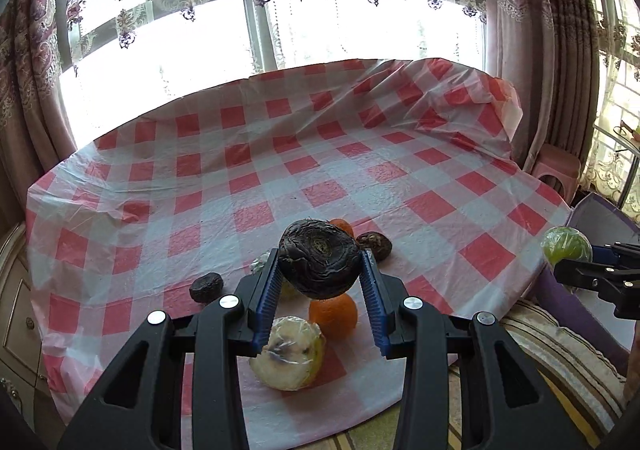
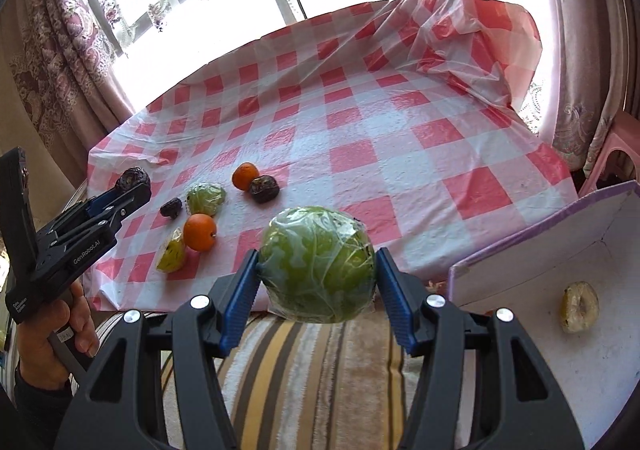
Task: Organize fruits
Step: 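Carry the dark plum and green bagged fruit into the white box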
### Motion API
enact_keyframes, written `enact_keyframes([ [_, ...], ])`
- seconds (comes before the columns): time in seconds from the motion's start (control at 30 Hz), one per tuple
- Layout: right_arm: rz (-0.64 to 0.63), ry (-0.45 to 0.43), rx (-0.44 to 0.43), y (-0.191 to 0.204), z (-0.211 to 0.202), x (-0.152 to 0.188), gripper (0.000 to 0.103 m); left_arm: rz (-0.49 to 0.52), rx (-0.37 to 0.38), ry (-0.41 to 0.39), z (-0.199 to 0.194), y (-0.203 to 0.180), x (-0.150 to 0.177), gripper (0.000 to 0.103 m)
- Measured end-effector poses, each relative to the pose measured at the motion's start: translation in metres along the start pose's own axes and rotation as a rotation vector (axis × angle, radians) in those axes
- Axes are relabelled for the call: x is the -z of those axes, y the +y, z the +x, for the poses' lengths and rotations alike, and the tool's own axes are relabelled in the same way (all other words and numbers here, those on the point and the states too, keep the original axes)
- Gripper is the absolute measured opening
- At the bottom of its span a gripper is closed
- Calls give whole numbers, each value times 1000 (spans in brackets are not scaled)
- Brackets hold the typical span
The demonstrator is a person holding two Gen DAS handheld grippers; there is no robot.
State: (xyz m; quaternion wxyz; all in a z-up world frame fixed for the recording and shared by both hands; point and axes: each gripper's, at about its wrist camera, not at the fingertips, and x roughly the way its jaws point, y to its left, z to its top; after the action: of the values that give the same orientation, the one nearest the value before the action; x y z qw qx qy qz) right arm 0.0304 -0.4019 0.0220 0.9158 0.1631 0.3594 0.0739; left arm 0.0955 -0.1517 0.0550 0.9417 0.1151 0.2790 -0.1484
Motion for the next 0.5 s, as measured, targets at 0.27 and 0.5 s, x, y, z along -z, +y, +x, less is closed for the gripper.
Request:
enact_keyframes([
  [0.27,66,-57,136,-68,-34,-8,58,87,111,8,10,-57,-9,39],
  [0.5,108,-101,277,-128,-63,-15,58,170,197,19,18,-107,-15,38],
])
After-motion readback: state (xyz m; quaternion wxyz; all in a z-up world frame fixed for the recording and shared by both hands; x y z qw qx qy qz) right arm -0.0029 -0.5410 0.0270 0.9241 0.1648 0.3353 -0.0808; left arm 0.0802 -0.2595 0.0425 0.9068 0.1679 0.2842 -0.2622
